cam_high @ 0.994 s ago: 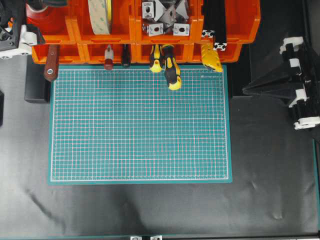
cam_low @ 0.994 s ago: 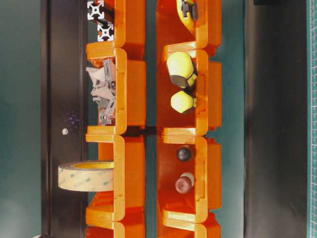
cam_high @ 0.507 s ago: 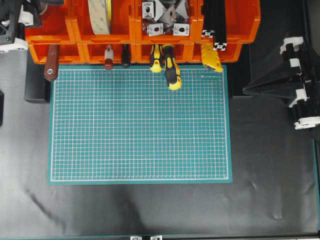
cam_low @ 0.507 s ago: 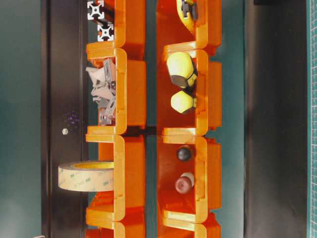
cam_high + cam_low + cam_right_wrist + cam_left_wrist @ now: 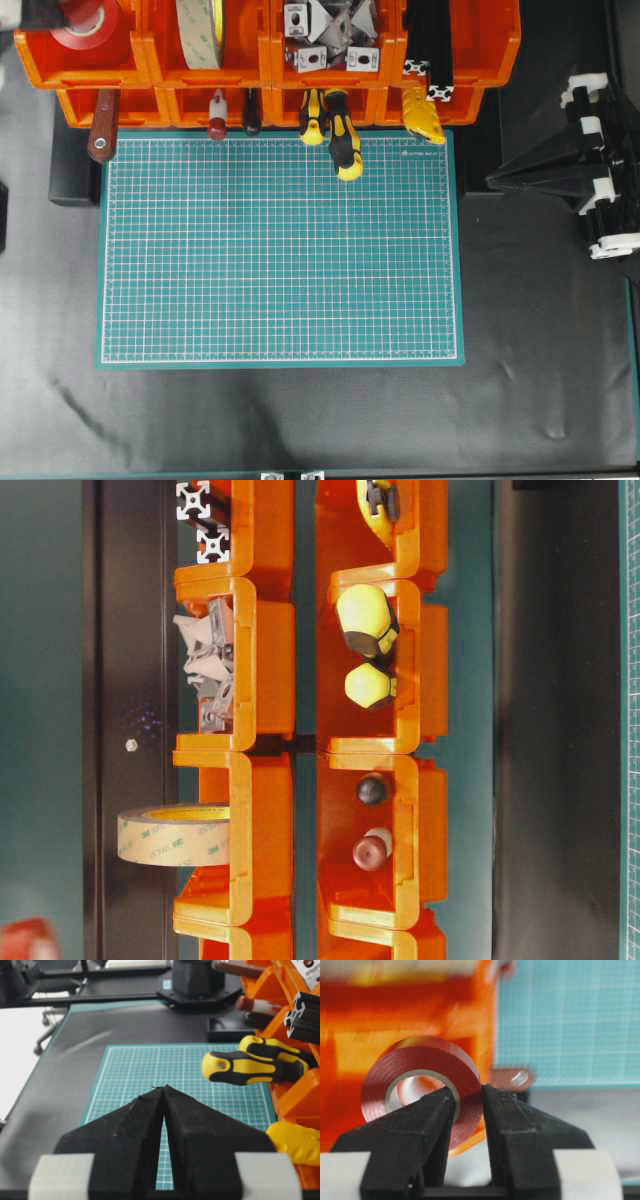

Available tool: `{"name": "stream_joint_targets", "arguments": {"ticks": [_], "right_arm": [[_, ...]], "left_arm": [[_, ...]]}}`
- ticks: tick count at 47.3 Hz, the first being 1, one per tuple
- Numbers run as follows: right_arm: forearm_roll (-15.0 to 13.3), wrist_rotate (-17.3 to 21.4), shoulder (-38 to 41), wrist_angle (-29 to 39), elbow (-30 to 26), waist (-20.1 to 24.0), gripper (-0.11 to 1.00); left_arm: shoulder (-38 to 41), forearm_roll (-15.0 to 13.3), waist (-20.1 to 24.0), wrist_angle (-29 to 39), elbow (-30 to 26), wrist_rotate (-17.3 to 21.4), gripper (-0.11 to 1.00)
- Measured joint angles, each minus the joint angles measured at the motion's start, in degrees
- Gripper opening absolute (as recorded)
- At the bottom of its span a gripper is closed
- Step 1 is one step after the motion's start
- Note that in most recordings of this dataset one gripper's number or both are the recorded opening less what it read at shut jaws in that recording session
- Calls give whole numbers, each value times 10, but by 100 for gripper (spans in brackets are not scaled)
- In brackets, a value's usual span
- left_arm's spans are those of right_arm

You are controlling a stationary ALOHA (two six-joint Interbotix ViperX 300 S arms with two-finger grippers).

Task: Pick vinyl tape from container rack with left arm.
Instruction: 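Close the left gripper on the red tape roll's rim and lift it, then pull the red tape roll out of the bin toward the mat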

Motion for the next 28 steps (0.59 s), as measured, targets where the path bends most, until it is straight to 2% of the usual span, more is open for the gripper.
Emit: {"name": "stream_joint_targets", "arguments": {"ticks": [8,18,22,28], "right_arm": [[0,0,0,0,1,0,0],[1,0,-1,0,0,0,0],[1,0,-1,0,0,0,0],[2,1,-3,0,0,1,0]], "left_arm": [[-2,-1,-55,-35,-9,-33,18],[-11,-1,-139,-127,11,-77,18],[-11,-1,-173,-171,32,-105,18],[-3,-1,-215,-251,101,-140,18]]}}
